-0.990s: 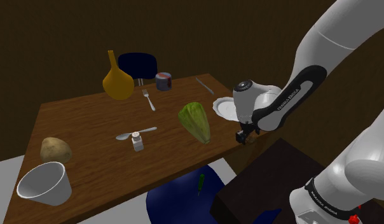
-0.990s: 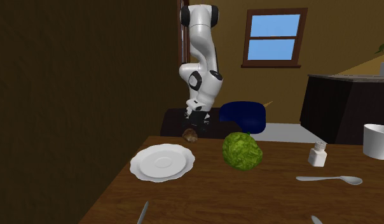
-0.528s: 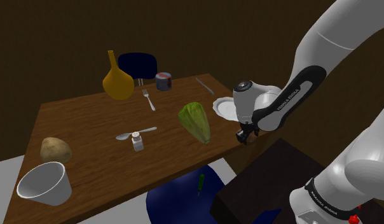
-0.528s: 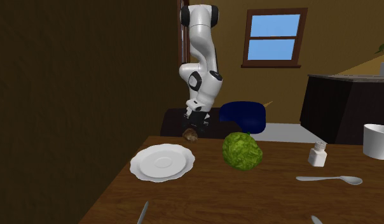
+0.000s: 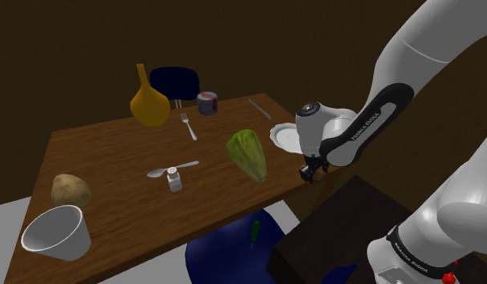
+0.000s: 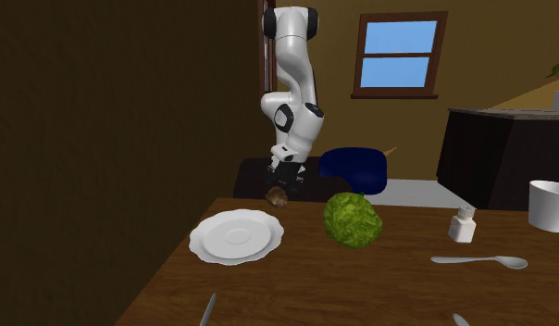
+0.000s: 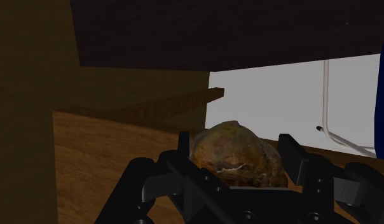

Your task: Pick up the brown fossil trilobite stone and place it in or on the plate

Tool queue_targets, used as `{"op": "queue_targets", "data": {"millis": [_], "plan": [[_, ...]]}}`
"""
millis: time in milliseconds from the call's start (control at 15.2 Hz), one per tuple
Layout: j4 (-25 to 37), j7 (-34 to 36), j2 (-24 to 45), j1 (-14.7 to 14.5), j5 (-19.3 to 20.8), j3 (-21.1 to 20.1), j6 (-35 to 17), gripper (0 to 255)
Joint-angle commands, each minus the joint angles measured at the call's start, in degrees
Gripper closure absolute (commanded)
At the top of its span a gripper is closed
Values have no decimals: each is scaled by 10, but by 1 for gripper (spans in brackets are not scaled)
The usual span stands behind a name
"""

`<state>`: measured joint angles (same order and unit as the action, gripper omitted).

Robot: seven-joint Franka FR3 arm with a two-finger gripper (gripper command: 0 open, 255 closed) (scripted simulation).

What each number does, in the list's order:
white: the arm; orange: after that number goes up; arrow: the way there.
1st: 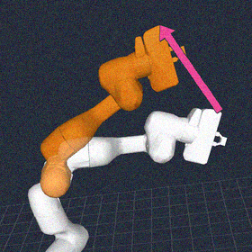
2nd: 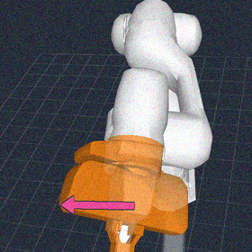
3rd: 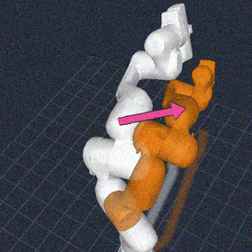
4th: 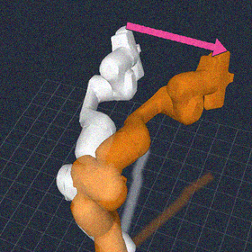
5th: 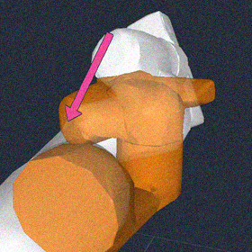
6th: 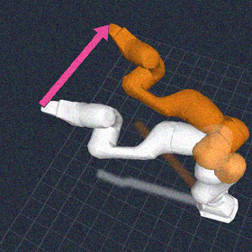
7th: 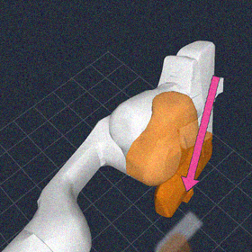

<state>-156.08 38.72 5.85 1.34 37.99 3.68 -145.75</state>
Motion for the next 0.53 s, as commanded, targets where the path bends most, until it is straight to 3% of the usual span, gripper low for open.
{"op": "queue_targets", "data": {"millis": [0,462], "plan": [[0,0,0,0,0,0,0,255],[-10,-49,-73,-3,-48,-8,55,255]]}}
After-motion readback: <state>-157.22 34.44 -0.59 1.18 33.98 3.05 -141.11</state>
